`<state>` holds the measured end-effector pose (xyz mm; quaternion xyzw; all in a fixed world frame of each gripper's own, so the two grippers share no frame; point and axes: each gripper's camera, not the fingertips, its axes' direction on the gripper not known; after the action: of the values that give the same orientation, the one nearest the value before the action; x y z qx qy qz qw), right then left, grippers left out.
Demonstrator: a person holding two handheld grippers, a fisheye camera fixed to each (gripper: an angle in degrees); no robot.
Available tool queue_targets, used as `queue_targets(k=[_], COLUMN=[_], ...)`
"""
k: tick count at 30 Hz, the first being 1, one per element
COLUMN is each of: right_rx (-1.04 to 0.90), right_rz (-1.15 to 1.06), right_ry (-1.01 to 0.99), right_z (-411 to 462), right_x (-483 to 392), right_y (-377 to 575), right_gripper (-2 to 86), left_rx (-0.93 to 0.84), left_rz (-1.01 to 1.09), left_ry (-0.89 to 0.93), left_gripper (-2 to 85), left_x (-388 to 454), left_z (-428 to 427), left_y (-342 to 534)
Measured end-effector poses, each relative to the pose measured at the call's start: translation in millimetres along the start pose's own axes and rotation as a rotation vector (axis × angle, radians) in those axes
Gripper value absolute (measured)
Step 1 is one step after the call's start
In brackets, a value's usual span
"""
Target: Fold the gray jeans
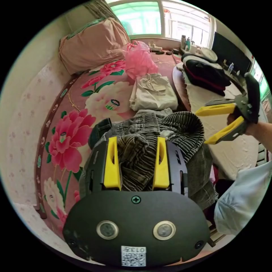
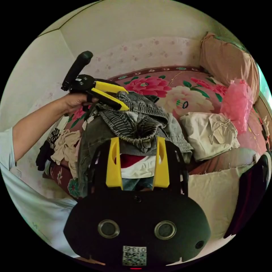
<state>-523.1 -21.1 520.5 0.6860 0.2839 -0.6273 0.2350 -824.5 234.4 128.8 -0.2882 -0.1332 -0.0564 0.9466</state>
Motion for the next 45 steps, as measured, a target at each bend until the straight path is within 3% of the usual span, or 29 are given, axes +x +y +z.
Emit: queue_targets(k=[5, 7, 12, 15, 20, 22, 24, 27, 31, 34, 35, 37, 38, 43, 45], right_rx=[-0.105, -0.088, 0.039, 0.299, 0.653, 0.784, 0.837, 0.835, 0.666, 0.558, 0.54, 0.55, 0.568, 0.591, 0.591], right_rz=[0.13, 0.13, 0.049, 0.054, -0.066, -0.062, -0.077, -0.102, -0.054, -0.004, 0.013, 0.071, 0.106, 0.089, 0.069], right_ry=[-0.286, -0.317, -0.047, 0.012, 0.299, 0.352, 0.384, 0.475, 0.564, 0.624, 0.647, 0.631, 0.593, 0.574, 0.574], right_z=[43.8, 40.6, -13.4, -92.0, -240.5, -285.2, -319.4, -349.0, -331.9, -301.5, -292.4, -287.8, -289.0, -292.0, -291.8], right_x=[17.6, 14.9, -24.3, -43.9, -134.7, -161.5, -185.2, -230.9, -274.3, -293.1, -300.2, -306.4, -309.7, -352.0, -371.4], right_y=[-4.8, 1.6, 12.6, 20.4, 44.8, 63.4, 78.4, 105.7, 134.7, 149.9, 155.7, 165.3, 171.9, 181.8, 183.8], right_gripper=[11.3, 7.9, 5.7, 5.5, 5.3, 5.2, 5.1, 5.1, 5.2, 5.3, 5.3, 5.3, 5.2, 5.2, 5.2], left_rx=[0.118, 0.254, 0.624, 0.778, 1.07, 1.295, 1.284, 1.104, 0.981, 0.867, 0.832, 0.67, 0.653, 0.722, 0.728], left_rz=[-0.084, -0.16, -0.333, -0.266, -0.069, -0.007, 0.046, 0.226, 0.352, 0.359, 0.369, 0.433, 0.449, 0.497, 0.402], left_ry=[0.076, 0.098, 0.158, 0.07, -0.148, -0.254, -0.258, -0.022, 0.207, 0.38, 0.356, 0.069, 0.008, -0.7, -0.72], left_gripper=[10.6, 8.5, 7.9, 6.9, 1.3, 0.5, 0.7, 2.9, 16.7, 21.6, 22.1, 23.1, 23.2, 30.2, 31.6], left_x=[-17.6, -29.2, -61.6, -40.1, 47.2, 92.4, 115.7, 145.7, 206.9, 262.4, 278.2, 353.9, 372.9, 492.3, 494.5], left_z=[-24.2, -63.6, -188.5, -280.7, -424.8, -484.9, -513.2, -511.7, -430.1, -367.3, -354.9, -300.9, -288.1, -213.7, -212.8], left_y=[49.0, 82.6, 168.1, 197.0, 226.1, 249.5, 245.9, 221.7, 234.1, 261.5, 267.7, 295.6, 304.0, 341.4, 326.2])
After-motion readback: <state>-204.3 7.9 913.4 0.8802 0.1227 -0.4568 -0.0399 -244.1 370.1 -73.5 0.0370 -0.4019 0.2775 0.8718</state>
